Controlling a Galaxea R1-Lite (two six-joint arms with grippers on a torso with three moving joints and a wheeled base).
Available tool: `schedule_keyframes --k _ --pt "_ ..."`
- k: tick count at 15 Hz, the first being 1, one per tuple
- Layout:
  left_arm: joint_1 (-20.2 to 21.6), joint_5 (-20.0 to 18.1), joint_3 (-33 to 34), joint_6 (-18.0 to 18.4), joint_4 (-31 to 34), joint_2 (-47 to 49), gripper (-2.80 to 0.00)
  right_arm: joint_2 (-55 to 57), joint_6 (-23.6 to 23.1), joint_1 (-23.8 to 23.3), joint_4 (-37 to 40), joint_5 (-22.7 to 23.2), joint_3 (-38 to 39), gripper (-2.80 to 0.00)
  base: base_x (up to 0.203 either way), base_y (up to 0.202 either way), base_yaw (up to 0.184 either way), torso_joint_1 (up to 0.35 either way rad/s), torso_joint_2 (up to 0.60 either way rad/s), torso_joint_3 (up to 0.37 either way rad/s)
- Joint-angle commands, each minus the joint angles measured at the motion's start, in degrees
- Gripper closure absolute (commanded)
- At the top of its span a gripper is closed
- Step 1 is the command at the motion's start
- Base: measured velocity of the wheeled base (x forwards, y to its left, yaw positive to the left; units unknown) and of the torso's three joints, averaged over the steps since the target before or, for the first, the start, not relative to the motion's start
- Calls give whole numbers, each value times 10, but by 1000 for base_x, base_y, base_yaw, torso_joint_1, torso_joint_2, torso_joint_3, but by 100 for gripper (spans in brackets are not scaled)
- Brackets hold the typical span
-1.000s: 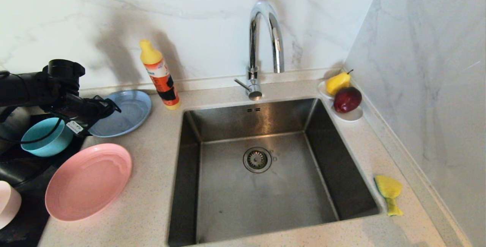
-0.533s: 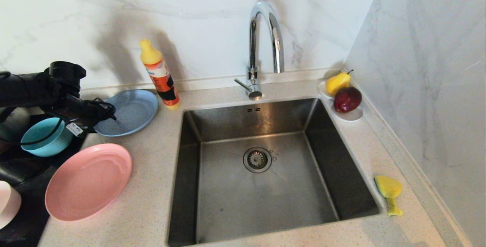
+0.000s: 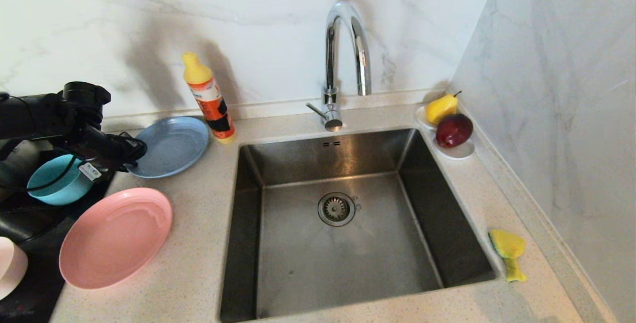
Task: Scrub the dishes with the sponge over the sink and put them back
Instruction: Place the plate on the plate
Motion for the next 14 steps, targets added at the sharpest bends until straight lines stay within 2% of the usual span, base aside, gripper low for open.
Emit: schedule_keyframes --k 1,9,12,14 --pt "5 4 0 -2 2 -8 0 -1 -1 0 0 0 0 0 0 0 0 0 0 0" --pt "4 3 1 -4 3 -129 0 -1 -1 0 0 0 0 0 0 0 0 0 0 0" --pt "5 4 3 1 58 -164 0 0 -1 0 0 0 0 0 0 0 0 0 0 0" --pt "14 4 5 4 117 -180 0 -1 -1 0 0 0 0 0 0 0 0 0 0 0"
